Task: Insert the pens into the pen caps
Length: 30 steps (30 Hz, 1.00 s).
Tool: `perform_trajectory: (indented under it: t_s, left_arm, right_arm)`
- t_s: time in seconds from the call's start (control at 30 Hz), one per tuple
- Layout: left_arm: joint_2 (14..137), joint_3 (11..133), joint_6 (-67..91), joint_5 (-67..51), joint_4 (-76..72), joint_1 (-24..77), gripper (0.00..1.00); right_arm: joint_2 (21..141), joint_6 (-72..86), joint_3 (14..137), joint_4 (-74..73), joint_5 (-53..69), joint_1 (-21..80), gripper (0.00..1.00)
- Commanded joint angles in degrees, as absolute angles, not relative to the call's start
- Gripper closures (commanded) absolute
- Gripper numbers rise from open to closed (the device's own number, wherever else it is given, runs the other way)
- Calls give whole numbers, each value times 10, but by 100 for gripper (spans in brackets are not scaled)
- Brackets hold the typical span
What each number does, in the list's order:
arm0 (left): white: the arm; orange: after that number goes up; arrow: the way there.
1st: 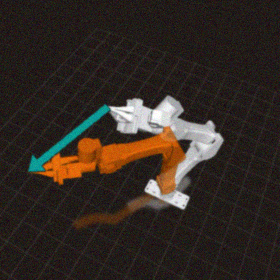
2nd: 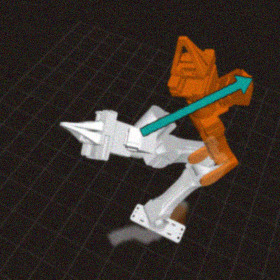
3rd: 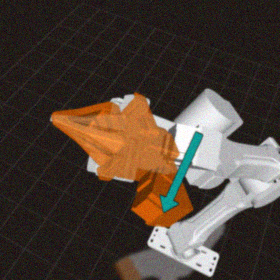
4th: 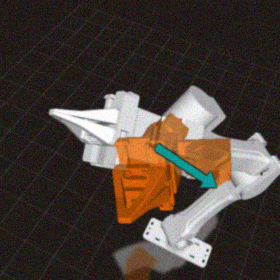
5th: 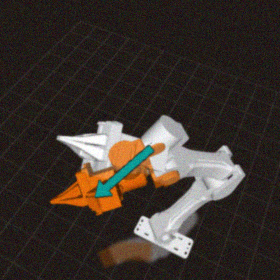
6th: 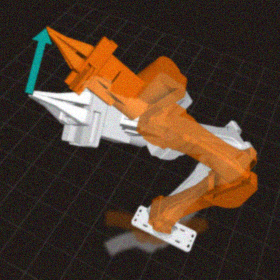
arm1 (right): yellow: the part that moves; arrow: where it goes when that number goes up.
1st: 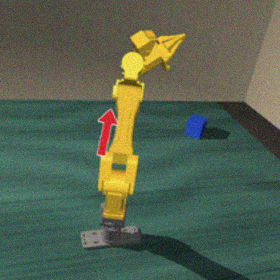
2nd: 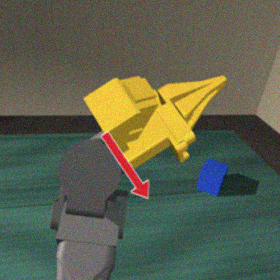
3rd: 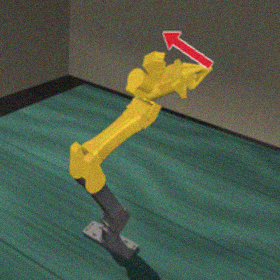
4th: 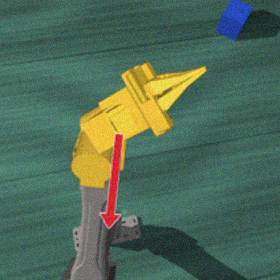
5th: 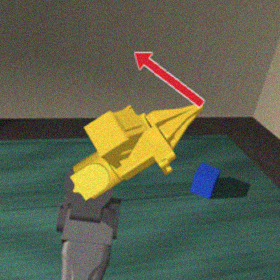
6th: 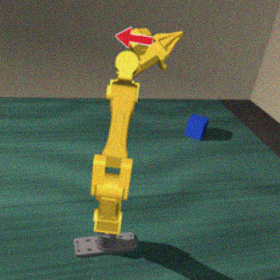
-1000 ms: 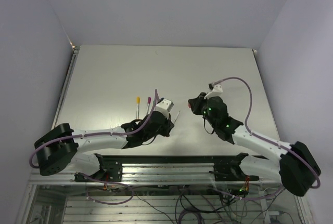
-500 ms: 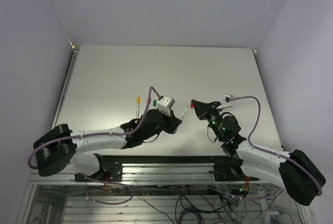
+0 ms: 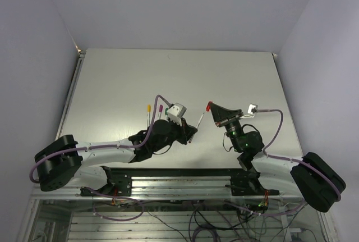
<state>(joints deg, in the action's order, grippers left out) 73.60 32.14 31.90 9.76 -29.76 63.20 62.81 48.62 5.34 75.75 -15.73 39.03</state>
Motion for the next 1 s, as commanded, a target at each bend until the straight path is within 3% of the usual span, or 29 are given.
perform_trajectory:
  t_s: [0.0,0.97]
  left_arm:
    - [727,320,310,81,-339,631,93]
    - [723,311,299,75,-378,638,93]
  right_arm:
    - [633,492,50,806,-152,393,100]
    - [635,487,59,782,-129,394,100]
